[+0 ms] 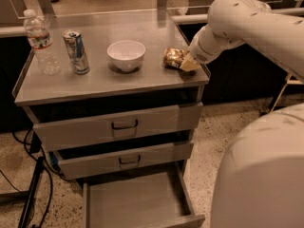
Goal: Pick orange can from bottom drawer and place on counter
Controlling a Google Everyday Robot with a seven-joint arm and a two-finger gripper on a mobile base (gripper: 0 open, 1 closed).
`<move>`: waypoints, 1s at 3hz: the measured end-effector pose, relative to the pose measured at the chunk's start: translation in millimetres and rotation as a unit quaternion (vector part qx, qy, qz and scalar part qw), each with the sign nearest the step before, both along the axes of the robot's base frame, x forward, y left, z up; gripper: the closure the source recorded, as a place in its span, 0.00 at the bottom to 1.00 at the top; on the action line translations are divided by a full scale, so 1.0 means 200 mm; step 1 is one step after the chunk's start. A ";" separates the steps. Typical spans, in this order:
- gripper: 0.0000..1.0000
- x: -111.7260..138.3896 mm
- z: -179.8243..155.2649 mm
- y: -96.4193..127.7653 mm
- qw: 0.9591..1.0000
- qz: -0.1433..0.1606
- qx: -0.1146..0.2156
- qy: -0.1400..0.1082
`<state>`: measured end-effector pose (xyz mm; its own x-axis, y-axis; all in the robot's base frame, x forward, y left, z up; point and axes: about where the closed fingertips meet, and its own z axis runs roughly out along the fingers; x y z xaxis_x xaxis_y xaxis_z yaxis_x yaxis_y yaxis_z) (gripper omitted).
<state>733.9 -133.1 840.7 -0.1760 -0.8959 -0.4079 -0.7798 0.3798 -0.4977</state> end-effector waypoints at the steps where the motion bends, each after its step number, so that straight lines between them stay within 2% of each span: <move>1: 1.00 0.00 0.00 0.00 1.000 0.001 0.003 0.000; 2: 0.81 0.00 0.00 0.00 1.000 0.001 0.003 0.000; 3: 0.58 0.00 0.00 0.00 1.000 0.001 0.003 0.000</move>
Offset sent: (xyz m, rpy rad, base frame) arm -0.0003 -0.0001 0.0003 0.0052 0.0006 0.0026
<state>733.6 -133.1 841.2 -0.1739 -0.8942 -0.4125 -0.7810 0.3804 -0.4953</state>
